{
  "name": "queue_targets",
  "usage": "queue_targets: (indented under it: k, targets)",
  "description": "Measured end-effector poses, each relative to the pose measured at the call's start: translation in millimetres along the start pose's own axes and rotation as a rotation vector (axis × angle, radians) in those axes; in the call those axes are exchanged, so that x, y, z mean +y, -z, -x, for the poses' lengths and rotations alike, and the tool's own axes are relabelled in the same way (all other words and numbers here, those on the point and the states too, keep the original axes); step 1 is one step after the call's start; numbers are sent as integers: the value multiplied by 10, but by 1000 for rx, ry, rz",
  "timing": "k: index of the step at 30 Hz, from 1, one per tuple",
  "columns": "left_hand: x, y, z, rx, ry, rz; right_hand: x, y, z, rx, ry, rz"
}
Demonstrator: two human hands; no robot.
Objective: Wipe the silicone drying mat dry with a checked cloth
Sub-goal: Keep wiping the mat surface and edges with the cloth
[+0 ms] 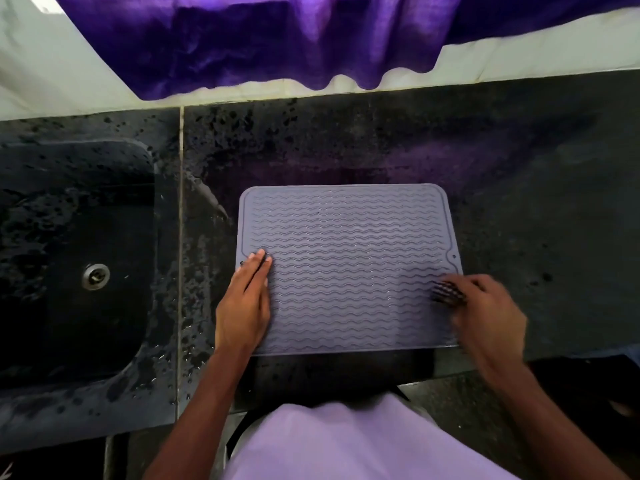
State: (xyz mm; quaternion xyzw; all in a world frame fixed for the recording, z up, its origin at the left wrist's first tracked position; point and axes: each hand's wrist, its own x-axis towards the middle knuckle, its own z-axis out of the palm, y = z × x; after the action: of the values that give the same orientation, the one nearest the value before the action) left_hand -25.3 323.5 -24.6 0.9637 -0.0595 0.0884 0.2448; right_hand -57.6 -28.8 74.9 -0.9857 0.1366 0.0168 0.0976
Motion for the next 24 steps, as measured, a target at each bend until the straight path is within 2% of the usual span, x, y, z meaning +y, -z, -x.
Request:
queue_targets:
  k: [4, 7, 10, 16, 24]
  targets:
    - [-119, 43, -17, -48, -49, 8, -864, -261, 216, -77, 410, -219]
    - [-204, 60, -18, -100, -75, 32, -1539, -451, 381, -201, 632, -219]
    - [-192, 89, -1, -116, -64, 61, -1881, -600, 477, -223, 759, -129]
    - [-196, 112, 1, -131, -70, 19, -1593, -606, 449, -179, 719, -41]
    - [-193, 74, 18, -82, -88, 27, -325, -225, 265, -173, 493, 110]
